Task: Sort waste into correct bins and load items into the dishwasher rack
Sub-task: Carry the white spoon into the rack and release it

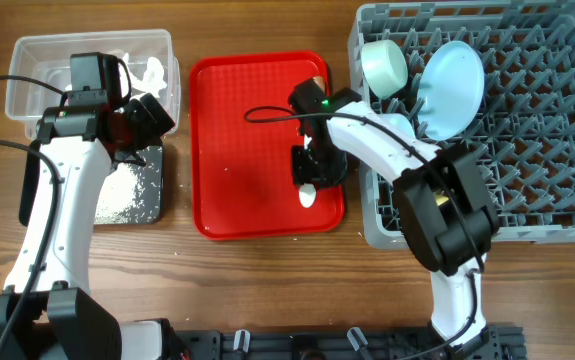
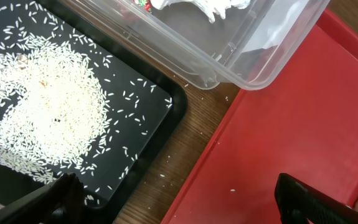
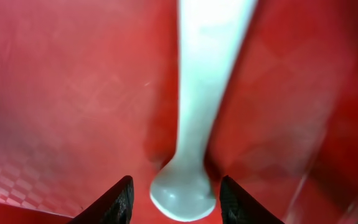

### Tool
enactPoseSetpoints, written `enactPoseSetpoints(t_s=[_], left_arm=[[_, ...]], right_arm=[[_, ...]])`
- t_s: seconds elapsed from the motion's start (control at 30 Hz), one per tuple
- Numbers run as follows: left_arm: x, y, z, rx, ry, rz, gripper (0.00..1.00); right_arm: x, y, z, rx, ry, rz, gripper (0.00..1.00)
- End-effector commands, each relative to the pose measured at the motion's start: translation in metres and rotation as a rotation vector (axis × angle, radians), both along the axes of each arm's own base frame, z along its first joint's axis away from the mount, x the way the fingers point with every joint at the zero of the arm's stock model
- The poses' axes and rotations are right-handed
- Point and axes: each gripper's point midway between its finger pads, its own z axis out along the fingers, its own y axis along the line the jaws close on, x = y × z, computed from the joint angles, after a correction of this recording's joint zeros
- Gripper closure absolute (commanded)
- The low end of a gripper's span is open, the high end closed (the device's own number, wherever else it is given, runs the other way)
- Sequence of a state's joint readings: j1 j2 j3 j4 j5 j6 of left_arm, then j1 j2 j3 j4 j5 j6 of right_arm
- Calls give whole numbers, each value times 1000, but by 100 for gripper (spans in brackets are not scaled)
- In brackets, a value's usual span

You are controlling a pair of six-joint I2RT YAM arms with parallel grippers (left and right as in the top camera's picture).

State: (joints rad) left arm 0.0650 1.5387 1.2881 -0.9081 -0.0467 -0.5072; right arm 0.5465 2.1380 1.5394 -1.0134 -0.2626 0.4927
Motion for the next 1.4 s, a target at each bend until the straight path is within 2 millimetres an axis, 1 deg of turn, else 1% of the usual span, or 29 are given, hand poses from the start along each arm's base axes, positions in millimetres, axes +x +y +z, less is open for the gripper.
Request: enactPoseSetpoints(t_s=[0.0, 0.17, 0.23, 0.33, 0.37, 0.43, 0.57, 0.63, 0.67, 0.7, 0.8, 0.87, 0.93, 0.97, 1.0, 1.03, 1.1, 1.13, 1.17, 1.23, 1.27, 1.3, 1.33, 1.37], left_arm=[[2, 1, 5, -2, -17, 3, 0], [2, 1, 5, -2, -17, 3, 0], [2, 1, 5, -2, -17, 3, 0], [2, 1, 5, -2, -17, 3, 0], [2, 1, 5, -2, -17, 3, 0], [2, 1, 5, -2, -17, 3, 0], [2, 1, 5, -2, -17, 3, 0], [2, 1, 5, -2, -17, 3, 0], [2, 1, 5, -2, -17, 3, 0], [2, 1, 5, -2, -17, 3, 0], [2, 1, 5, -2, -17, 3, 0], [2, 1, 5, -2, -17, 3, 0], [2, 1, 5, -2, -17, 3, 0], [2, 1, 5, -2, -17, 3, 0], [2, 1, 5, -2, -17, 3, 0], [2, 1, 5, -2, -17, 3, 0], [2, 1, 5, -2, -17, 3, 0], [2, 1, 5, -2, -17, 2, 0], [2, 1, 5, -2, -17, 3, 0], [2, 1, 5, -2, -17, 3, 0], [2, 1, 5, -2, -17, 3, 0], [2, 1, 5, -2, -17, 3, 0], [2, 1, 5, -2, -17, 3, 0], [2, 1, 5, -2, -17, 3, 0]], right_arm=[[-11, 0, -10, -7, 29, 46, 56], [-18, -12, -22, -51, 36, 61, 56], [-21, -14, -27, -51, 34, 75, 57], [-20, -13, -28, -47, 28, 85, 57], [-20, -13, -28, -46, 27, 85, 60], [-20, -13, -28, -47, 29, 85, 69], [-22, -14, -28, -51, 36, 84, 77], [-22, -15, -27, -52, 38, 85, 85], [-22, -15, -27, -52, 38, 85, 93], [-22, -15, -27, -52, 38, 85, 96], [-21, -14, -26, -49, 32, 86, 96], [-15, -12, -20, -38, 13, 90, 96], [-4, -8, 1, -8, -38, 103, 96], [3, -6, 17, 8, -79, 113, 96], [9, -5, 37, 16, -125, 121, 96], [17, -11, 59, 2, -190, 115, 96], [30, -25, 104, -18, -318, 90, 96], [36, -35, 132, -18, -395, 62, 96], [42, -49, 160, -14, -472, 26, 96], [48, -77, 201, -21, -585, -62, 96], [50, -104, 226, -47, -653, -157, 96], [50, -136, 248, -89, -716, -255, 96], [48, -160, 261, -131, -757, -335, 96], [44, -193, 276, -189, -799, -448, 96]])
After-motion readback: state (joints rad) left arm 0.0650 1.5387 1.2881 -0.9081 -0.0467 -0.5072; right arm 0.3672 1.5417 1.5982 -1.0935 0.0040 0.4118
